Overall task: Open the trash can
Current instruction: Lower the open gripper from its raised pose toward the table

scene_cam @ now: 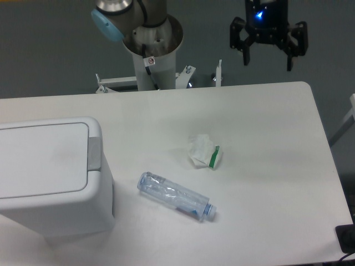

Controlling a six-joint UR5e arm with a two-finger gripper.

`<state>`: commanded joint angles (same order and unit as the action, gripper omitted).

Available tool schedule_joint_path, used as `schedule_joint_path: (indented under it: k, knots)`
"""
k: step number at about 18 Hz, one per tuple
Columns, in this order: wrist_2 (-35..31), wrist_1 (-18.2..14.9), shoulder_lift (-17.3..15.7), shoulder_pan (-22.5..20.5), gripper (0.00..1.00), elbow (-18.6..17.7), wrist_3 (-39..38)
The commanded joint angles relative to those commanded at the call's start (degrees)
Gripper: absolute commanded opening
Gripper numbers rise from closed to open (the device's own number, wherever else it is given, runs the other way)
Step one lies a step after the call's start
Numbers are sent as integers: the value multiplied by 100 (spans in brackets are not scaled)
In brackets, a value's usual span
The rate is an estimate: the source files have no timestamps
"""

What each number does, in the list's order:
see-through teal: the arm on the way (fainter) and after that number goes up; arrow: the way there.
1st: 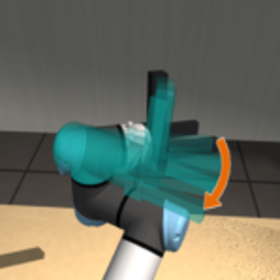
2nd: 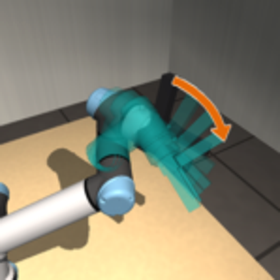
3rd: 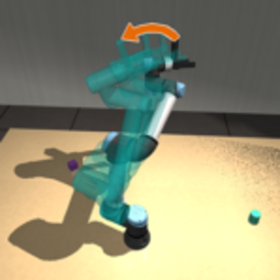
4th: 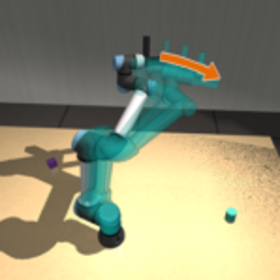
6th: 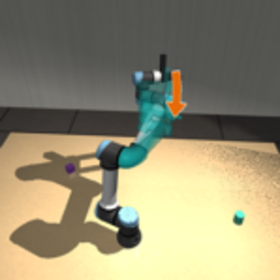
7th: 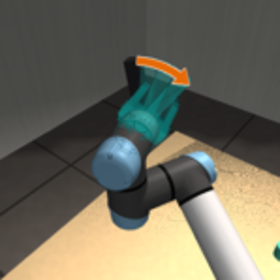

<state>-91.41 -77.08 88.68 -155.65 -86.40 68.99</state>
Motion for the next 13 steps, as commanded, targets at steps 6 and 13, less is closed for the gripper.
schedule_joint_path:
  k: [6, 13]
  knots:
    - [114, 0, 307, 184, 100, 280, -306]
    - [175, 815, 1265, 1177, 100, 1072, -3721]
